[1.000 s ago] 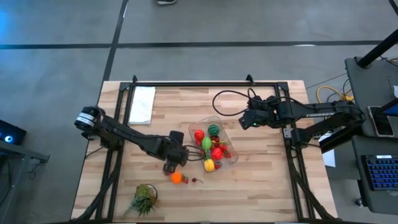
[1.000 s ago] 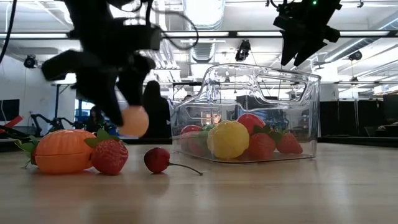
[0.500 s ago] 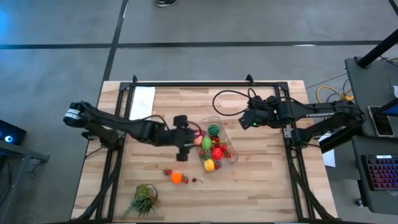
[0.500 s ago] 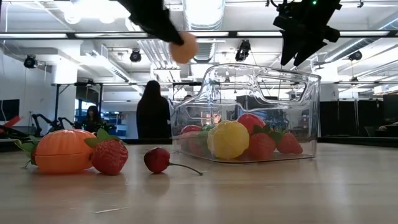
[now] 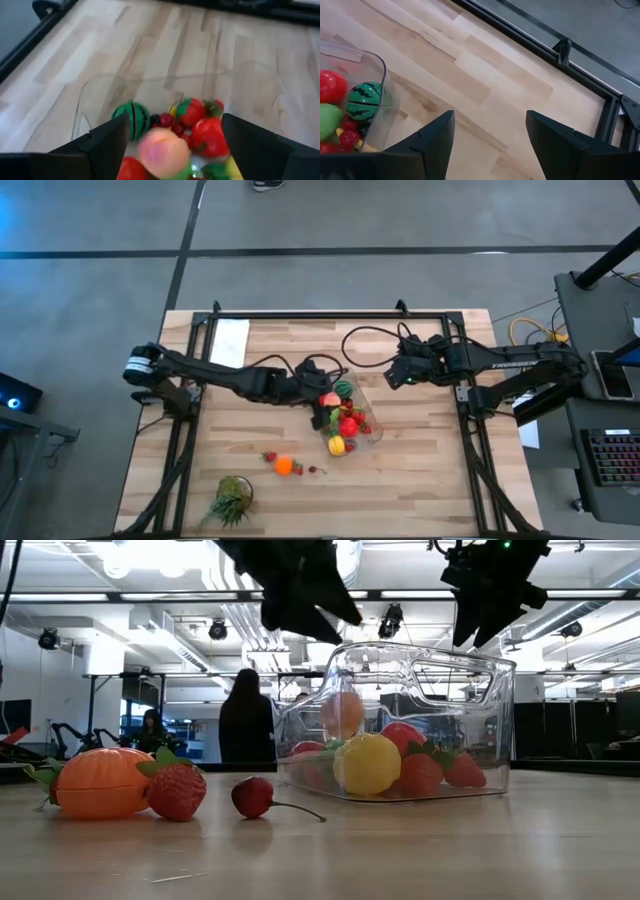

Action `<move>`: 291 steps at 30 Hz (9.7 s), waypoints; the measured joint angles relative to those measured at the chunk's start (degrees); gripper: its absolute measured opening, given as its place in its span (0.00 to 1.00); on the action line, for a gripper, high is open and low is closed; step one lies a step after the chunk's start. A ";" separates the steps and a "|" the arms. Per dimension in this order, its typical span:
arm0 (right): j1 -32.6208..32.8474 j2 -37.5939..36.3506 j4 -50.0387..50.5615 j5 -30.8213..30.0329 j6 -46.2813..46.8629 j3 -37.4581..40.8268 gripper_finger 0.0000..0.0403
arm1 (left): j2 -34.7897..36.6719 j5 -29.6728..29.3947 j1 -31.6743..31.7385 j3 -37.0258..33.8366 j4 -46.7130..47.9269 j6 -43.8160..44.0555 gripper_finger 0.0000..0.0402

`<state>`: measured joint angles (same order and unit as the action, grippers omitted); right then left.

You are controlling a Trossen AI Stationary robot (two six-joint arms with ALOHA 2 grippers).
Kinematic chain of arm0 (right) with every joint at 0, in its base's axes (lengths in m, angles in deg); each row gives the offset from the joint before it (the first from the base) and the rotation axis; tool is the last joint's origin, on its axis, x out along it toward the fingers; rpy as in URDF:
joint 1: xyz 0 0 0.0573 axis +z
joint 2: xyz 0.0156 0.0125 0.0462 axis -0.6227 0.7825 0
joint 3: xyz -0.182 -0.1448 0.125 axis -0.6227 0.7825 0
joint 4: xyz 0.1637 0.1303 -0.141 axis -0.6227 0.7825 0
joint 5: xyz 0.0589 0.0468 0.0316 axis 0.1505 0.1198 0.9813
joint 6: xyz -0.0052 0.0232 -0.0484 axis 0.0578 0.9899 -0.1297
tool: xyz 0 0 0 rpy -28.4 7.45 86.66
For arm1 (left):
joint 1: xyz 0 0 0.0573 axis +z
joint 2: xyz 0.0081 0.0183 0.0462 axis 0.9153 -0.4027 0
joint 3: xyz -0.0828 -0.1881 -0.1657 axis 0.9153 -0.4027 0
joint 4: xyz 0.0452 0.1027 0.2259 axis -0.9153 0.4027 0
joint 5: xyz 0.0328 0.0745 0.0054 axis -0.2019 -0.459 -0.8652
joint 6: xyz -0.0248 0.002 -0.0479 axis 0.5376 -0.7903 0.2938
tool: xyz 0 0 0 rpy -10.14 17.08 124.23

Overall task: Pick and placing Produce into tupperware
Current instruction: Put the red cherry into the transparent bin, then put the strawberry into the transparent bin

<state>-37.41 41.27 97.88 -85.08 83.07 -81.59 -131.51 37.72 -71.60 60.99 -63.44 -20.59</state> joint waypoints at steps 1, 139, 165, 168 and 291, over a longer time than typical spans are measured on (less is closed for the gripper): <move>0.00 0.00 0.01 0.01 -0.12 0.00 0.59 | -0.21 -0.02 0.00 0.06 0.64 0.00 0.75; 0.36 -0.15 -1.91 -3.05 4.55 -0.55 0.59 | -1.29 5.31 -22.05 -5.51 10.48 10.78 0.79; 0.35 -0.79 3.35 -4.71 -10.50 -4.90 0.59 | -15.43 2.16 -22.49 -0.20 5.44 17.99 0.79; 0.35 -0.90 3.55 -4.72 -10.66 -4.90 0.59 | -16.65 2.25 -22.49 -0.20 4.55 17.98 0.79; -0.02 -0.85 5.78 -7.61 -8.95 -4.87 0.59 | -7.25 19.08 -21.16 -1.49 20.79 8.92 0.51</move>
<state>-37.43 40.41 103.67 -92.69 74.11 -86.47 -138.76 56.79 -92.75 59.50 -42.65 -11.67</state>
